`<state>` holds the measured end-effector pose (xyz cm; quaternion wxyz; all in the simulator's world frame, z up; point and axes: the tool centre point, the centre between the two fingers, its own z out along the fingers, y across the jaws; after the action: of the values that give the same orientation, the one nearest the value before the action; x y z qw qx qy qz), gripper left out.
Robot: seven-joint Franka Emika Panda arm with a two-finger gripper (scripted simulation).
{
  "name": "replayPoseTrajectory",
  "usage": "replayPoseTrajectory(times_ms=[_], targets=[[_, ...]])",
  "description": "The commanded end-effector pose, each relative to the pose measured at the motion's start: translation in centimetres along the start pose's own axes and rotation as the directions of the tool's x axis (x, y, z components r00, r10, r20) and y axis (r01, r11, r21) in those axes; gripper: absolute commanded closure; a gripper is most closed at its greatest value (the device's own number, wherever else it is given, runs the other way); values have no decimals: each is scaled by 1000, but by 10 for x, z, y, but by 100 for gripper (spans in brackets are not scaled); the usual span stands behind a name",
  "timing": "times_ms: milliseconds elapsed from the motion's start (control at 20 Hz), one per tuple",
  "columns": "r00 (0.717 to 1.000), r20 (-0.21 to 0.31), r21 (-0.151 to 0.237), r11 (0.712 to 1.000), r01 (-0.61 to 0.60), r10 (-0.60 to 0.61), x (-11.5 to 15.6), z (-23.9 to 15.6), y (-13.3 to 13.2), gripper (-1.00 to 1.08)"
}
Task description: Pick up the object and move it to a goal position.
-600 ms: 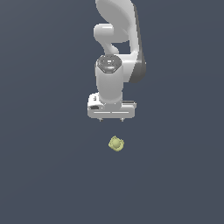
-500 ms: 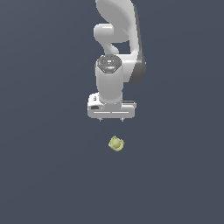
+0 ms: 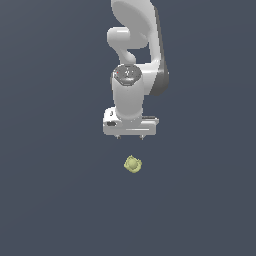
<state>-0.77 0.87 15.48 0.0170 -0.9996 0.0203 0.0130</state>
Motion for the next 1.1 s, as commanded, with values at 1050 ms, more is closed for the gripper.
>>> replayPoseTrajectory(times_ms=[1050], targets=[[968, -23, -16, 968, -251, 251, 53, 43, -11, -92]])
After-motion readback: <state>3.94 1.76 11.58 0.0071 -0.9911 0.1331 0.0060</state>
